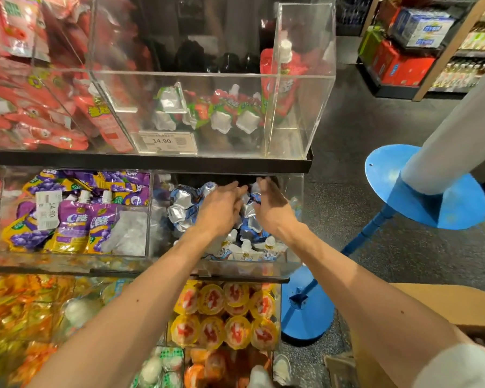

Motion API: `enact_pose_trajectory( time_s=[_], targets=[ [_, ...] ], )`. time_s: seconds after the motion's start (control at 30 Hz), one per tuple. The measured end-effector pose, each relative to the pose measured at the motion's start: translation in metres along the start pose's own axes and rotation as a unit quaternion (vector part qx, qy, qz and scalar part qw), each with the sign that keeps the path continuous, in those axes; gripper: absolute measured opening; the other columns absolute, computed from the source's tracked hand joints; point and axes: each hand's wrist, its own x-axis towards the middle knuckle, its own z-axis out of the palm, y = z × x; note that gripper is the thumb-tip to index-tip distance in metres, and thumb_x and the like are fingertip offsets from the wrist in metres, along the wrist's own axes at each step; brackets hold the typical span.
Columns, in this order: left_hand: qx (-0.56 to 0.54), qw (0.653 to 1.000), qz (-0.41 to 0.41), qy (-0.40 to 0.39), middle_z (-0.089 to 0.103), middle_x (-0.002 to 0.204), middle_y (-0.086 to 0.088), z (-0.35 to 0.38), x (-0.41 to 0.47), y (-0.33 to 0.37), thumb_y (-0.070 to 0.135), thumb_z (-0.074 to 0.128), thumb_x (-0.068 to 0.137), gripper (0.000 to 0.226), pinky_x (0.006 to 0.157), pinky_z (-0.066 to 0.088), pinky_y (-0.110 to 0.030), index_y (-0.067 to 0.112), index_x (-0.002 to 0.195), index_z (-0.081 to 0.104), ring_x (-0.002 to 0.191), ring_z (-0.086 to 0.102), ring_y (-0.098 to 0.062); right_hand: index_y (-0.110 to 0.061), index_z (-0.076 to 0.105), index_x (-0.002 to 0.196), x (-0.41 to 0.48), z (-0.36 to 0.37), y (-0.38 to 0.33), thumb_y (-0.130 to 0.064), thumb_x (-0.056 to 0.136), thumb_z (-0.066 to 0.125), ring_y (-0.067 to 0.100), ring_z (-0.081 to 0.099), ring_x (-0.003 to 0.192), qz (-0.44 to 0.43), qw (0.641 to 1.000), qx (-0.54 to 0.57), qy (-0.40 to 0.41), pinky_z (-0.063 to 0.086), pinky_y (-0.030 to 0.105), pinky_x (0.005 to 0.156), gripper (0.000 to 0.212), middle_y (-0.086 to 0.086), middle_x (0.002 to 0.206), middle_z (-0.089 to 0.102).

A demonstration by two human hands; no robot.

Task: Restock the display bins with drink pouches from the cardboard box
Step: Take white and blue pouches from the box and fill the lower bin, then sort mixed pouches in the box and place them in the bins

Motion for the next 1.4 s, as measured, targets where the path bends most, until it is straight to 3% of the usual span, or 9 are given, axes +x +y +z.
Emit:
enact_pose_trajectory(
  time_s=[0.07, 0.27, 0.53, 0.7, 0.8, 0.97, 1.1, 1.23, 1.4],
  targets=[
    [-0.056, 0.998, -0.025, 0.000, 0.042, 0.155, -0.010, -0.010, -0.011, 0.003, 0.019, 0.054, 0.100, 0.037, 0.113, 0.039, -0.042, 0.021, 0.136, 0.061, 0.131, 0.054, -0.030, -0.002, 0.012, 0.156, -0.019, -0.005, 0.000, -0.017, 0.101, 0.046, 0.034, 0.013, 0.151, -0.017, 1.000, 0.004, -0.008, 0.023, 0.035, 0.117, 0.066, 0.023, 0.161, 0.016],
    [-0.266, 0.961, 0.013, 0.076, 0.072, 0.092, 0.010, -0.032, -0.076, 0.041, 0.015, 0.066, 0.093, 0.016, 0.076, 0.049, -0.013, 0.024, 0.104, 0.074, 0.084, 0.066, -0.001, -0.011, 0.070, 0.113, -0.130, -0.013, 0.003, -0.026, 0.096, 0.056, 0.026, 0.062, 0.110, 0.019, 0.975, 0.155, 0.159, 0.047, 0.038, 0.093, 0.026, 0.006, 0.114, 0.070],
    [-0.419, 0.868, 0.220, -0.152, 0.067, 0.080, 0.015, 0.034, -0.155, 0.200, 0.018, 0.067, 0.084, 0.011, 0.063, 0.045, -0.008, 0.024, 0.094, 0.068, 0.065, 0.060, 0.007, -0.014, 0.074, 0.099, -0.360, 0.022, 0.073, -0.019, 0.095, 0.064, 0.011, 0.066, 0.087, 0.331, 0.844, 0.274, 0.321, 0.053, 0.036, 0.082, 0.011, -0.002, 0.096, 0.073],
    [-0.279, 0.810, 0.378, -0.351, 0.073, 0.098, -0.004, 0.136, -0.205, 0.311, 0.014, 0.065, 0.087, 0.018, 0.081, 0.056, -0.034, 0.015, 0.103, 0.074, 0.091, 0.069, -0.018, -0.016, 0.070, 0.108, -0.466, 0.044, 0.140, -0.022, 0.097, 0.061, 0.008, 0.060, 0.093, 0.486, 0.774, 0.275, 0.299, 0.045, 0.022, 0.083, 0.015, -0.007, 0.105, 0.069],
    [-0.170, 0.778, 0.433, -0.422, 0.072, 0.109, -0.013, 0.195, -0.224, 0.368, 0.015, 0.065, 0.090, 0.025, 0.089, 0.054, -0.043, 0.011, 0.112, 0.073, 0.103, 0.067, -0.031, -0.018, 0.071, 0.108, -0.510, 0.068, 0.196, -0.030, 0.096, 0.063, 0.016, 0.061, 0.103, 0.567, 0.725, 0.279, 0.272, 0.046, 0.030, 0.088, 0.019, -0.005, 0.107, 0.069],
    [-0.030, 0.750, 0.399, -0.527, 0.070, 0.110, -0.010, 0.313, -0.239, 0.437, 0.017, 0.061, 0.092, 0.012, 0.084, 0.044, -0.032, 0.015, 0.102, 0.068, 0.109, 0.063, -0.031, -0.022, 0.067, 0.114, -0.557, 0.118, 0.304, -0.028, 0.093, 0.063, 0.029, 0.065, 0.101, 0.662, 0.647, 0.313, 0.212, 0.048, 0.036, 0.085, 0.022, 0.006, 0.105, 0.072],
    [0.060, 0.723, 0.335, -0.601, 0.065, 0.127, -0.013, 0.401, -0.252, 0.460, 0.025, 0.062, 0.095, 0.038, 0.093, 0.046, -0.035, 0.011, 0.130, 0.059, 0.119, 0.060, -0.032, -0.015, 0.065, 0.114, -0.567, 0.165, 0.379, -0.025, 0.092, 0.063, 0.031, 0.063, 0.107, 0.701, 0.599, 0.367, 0.120, 0.049, 0.037, 0.088, 0.024, 0.010, 0.112, 0.070],
    [0.182, 0.677, 0.422, -0.575, 0.051, 0.137, -0.014, 0.476, -0.262, 0.447, 0.023, 0.064, 0.093, 0.056, 0.101, 0.044, -0.044, 0.016, 0.144, 0.043, 0.128, 0.048, -0.035, -0.015, 0.052, 0.134, -0.560, 0.208, 0.434, -0.019, 0.091, 0.063, 0.031, 0.057, 0.120, 0.676, 0.629, 0.385, -0.005, 0.048, 0.041, 0.097, 0.044, 0.010, 0.131, 0.060],
    [0.330, 0.575, 0.562, -0.495, 0.034, 0.149, -0.011, 0.541, -0.264, 0.434, 0.023, 0.058, 0.092, 0.066, 0.115, 0.028, -0.047, 0.019, 0.151, 0.028, 0.143, 0.026, -0.031, -0.013, 0.027, 0.152, -0.535, 0.243, 0.496, -0.021, 0.092, 0.068, 0.030, 0.030, 0.145, 0.678, 0.653, 0.336, 0.009, 0.032, 0.045, 0.117, 0.072, 0.009, 0.160, 0.026]
  ],
)
